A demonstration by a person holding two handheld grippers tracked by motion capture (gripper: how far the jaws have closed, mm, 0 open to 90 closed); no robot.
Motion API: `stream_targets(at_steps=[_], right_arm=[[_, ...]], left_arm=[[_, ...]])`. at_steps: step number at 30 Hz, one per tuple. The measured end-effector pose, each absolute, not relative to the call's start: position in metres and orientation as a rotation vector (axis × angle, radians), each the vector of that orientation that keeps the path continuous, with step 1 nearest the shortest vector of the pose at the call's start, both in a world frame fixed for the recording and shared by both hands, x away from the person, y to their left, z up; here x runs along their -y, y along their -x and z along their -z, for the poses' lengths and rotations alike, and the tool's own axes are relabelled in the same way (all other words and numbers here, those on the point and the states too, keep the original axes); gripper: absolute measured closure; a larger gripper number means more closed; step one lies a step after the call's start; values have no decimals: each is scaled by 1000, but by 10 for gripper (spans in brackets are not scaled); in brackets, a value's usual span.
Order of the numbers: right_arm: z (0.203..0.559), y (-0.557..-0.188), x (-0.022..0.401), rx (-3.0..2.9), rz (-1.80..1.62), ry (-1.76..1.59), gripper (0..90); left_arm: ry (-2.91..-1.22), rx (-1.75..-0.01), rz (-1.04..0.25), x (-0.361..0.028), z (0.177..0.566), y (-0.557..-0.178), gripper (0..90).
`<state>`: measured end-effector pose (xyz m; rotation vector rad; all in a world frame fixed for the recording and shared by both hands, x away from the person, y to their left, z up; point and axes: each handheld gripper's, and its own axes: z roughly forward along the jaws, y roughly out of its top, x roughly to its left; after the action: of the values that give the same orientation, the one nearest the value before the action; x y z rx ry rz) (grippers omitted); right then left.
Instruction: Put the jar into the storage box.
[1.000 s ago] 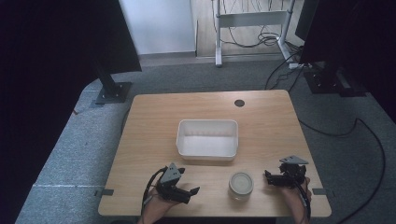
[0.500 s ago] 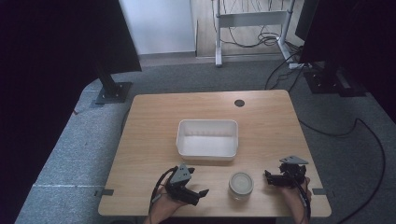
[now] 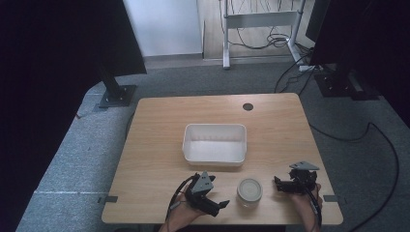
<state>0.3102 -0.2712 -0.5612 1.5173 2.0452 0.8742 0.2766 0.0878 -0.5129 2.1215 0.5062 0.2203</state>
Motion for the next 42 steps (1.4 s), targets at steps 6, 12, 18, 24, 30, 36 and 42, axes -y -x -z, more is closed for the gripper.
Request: stream_targets(at_steps=[6,12,18,24,30,36,42], right_arm=[[561,-310,271,-2046,-874,-1518,0],[561,-310,271,-2046,-874,-1517,0],[561,-310,271,-2048,-875,-1515,0],[561,-310,271,-2049,-876,-1514,0],[561,-310,271,-2048,-876,-1514,0],[561,-310,272,-2049,-876,-1513,0],[561,-310,272,-2050,-876,-1513,0]], left_arm=[[-2115,-496,-210,-77,517,-277,29],[-2121,-469,-211,-65,521,-276,31],[-2133,-457,-205,-54,525,-275,39],[-2132,-466,-227,-47,529,-276,42],[-2133,-452,-208,-38,530,-275,56],[-2130,-440,-185,-32,531,-274,61],[-2133,-430,-184,-23,531,-276,59]])
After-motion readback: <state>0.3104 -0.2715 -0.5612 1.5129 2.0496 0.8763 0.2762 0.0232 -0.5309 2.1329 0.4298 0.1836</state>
